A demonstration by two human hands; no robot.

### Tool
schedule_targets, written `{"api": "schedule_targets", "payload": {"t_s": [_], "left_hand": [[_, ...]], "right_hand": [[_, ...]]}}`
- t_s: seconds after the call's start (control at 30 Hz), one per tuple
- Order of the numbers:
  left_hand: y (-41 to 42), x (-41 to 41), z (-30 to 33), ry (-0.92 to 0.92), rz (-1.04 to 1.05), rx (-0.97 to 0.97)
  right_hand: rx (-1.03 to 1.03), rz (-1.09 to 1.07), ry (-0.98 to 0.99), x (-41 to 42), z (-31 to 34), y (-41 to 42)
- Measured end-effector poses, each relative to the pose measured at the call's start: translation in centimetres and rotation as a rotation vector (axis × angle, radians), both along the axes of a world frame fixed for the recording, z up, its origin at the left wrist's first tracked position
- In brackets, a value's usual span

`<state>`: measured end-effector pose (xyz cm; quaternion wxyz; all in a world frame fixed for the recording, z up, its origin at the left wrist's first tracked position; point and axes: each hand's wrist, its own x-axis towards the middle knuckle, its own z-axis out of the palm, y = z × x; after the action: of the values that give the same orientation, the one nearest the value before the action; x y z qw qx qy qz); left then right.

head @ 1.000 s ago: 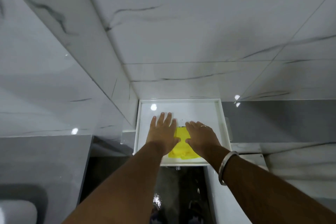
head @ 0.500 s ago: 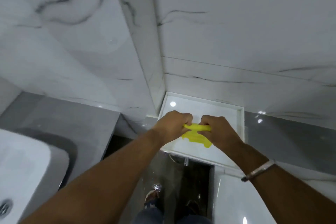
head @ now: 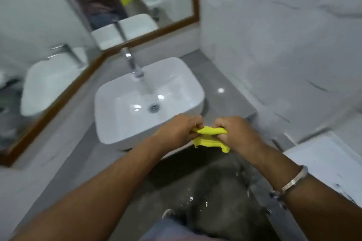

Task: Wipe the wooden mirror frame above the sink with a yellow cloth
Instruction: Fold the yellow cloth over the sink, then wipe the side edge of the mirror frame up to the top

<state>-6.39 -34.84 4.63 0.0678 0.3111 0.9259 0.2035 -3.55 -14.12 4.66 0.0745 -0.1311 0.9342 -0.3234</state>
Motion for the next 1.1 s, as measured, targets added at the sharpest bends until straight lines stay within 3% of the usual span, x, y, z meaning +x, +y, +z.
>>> {"api": "schedule_targets", "payload": {"t_s": [0.2,0.47,0.67,0.83,1.0,1.1], "left_hand": [[-17.1,5.5,2.1,0.052,0.311,0.108],[-37.1,13.1,3.4,0.185,0.647,-0.023],[-45.5,15.7,4.5,0.224,0.91,-0.035],[-48.0,14.0,3.9,0.105,1.224,-0.085],[-48.9,12.6,0.8,0.211,1.445,-0.253],[-49.4,11.6,-0.4,0.343,1.459,-0.34]], "right_hand": [[0.008,0.43,0.138,-1.6,2.9,-17.3],[-0.077,0.782,0.268,-0.9,3.0,-39.7],[-0.135,0.953,0.314,-1.7,3.9,-51.9],[-0.18,0.96,0.288,-4.8,1.8,-57.7],[-0.274,0.799,0.203,-6.4,-1.7,-61.6],[-0.383,0.569,0.144,-5.7,-2.9,-63.5]]}}
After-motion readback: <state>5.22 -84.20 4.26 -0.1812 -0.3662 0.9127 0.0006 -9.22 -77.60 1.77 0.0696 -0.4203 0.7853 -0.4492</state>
